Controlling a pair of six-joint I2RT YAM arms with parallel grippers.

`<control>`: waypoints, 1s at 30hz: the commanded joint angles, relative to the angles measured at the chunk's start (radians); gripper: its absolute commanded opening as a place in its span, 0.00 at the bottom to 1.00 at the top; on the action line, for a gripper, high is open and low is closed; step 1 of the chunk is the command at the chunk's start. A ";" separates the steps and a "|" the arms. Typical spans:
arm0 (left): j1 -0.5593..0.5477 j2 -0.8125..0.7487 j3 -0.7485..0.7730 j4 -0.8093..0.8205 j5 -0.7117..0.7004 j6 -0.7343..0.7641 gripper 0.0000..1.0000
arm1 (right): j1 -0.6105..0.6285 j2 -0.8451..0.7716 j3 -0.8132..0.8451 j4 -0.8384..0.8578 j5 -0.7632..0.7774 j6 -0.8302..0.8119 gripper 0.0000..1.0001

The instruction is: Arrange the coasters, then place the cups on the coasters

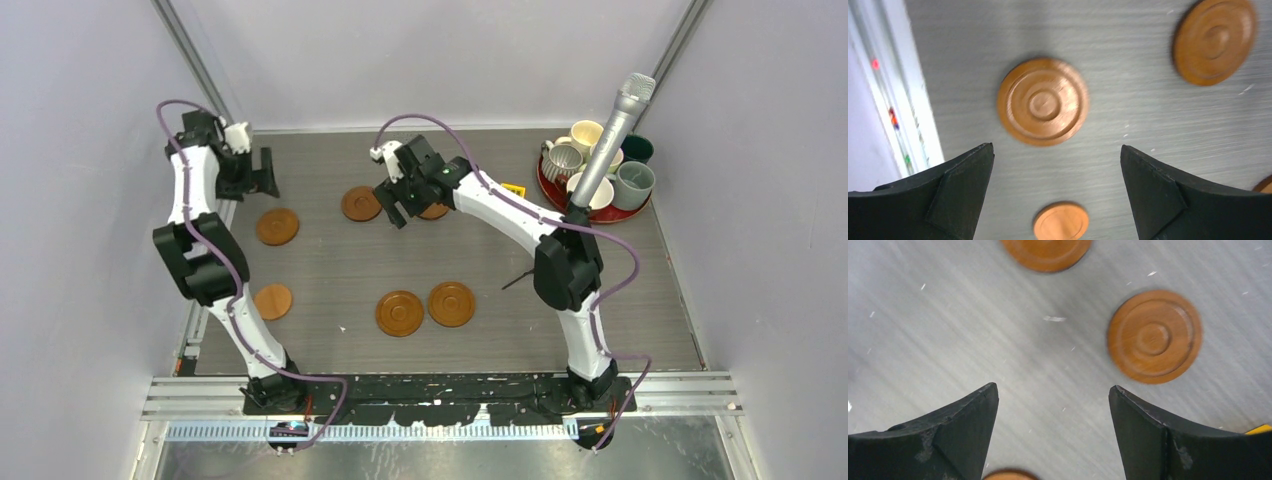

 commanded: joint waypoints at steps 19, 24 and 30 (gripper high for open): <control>0.073 0.038 -0.249 0.215 -0.197 0.019 0.78 | 0.008 -0.310 -0.436 0.033 -0.180 0.034 0.87; 0.072 0.086 -0.215 0.204 -0.203 0.026 0.72 | 0.009 -0.335 -0.466 0.027 -0.198 0.006 0.87; 0.073 0.133 -0.195 0.194 -0.184 0.030 0.65 | 0.009 -0.349 -0.487 0.021 -0.172 -0.011 0.87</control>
